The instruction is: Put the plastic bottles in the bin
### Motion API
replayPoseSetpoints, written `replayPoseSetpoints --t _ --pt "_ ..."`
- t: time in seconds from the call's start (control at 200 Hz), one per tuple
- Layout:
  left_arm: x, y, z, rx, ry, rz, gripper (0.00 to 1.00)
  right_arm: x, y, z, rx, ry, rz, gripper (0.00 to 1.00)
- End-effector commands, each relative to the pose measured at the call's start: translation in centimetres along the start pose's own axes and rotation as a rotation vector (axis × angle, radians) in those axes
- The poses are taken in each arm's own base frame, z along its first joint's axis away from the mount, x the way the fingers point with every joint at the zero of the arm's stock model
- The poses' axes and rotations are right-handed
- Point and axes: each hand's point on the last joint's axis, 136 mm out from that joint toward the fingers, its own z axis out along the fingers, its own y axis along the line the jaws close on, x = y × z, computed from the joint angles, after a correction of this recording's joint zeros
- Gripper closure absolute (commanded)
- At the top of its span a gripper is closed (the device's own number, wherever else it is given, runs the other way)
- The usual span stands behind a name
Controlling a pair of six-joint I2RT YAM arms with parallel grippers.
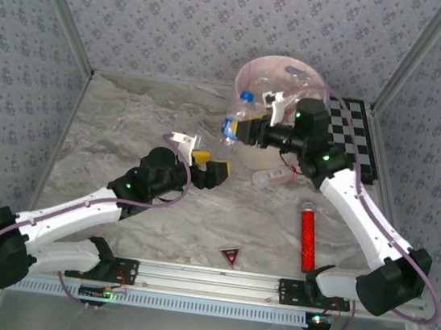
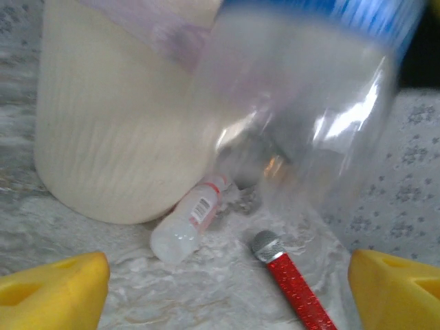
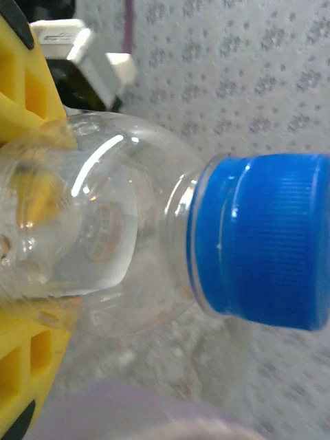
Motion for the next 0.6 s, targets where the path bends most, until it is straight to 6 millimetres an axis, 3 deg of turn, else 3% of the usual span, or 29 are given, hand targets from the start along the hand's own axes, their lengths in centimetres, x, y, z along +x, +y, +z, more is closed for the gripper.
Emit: replayPoseSetpoints --t 0.0,0.1,0.19,0.295,0.595 --pt "-1.6 0.3 -1.8 -0.059 -0.039 0.032 0.08 -5.0 -0.7 -4.3 0.209 -0.082 -0.170 0.56" --pt "-1.3 2.1 -3.0 -0.139 -0.052 0.033 0.08 -8.3 -2.5 -7.5 0.406 -0.158 -0.219 0.58" --pt "-1.1 3.4 -3.7 -0.185 -0.055 0.029 0.08 -10.1 -5.2 -9.0 0.533 -0.202 -0.201 0.58" --pt "-0.7 4.0 -4.0 -0.204 -0.052 0.027 0.08 -10.7 -8.9 -8.6 0.632 -0.143 -0.141 0.58" --pt "-0.6 4.6 -5.6 -0.250 -0.026 0.055 0.08 -7.9 -17.0 -4.9 0.719 0.082 0.054 0.58"
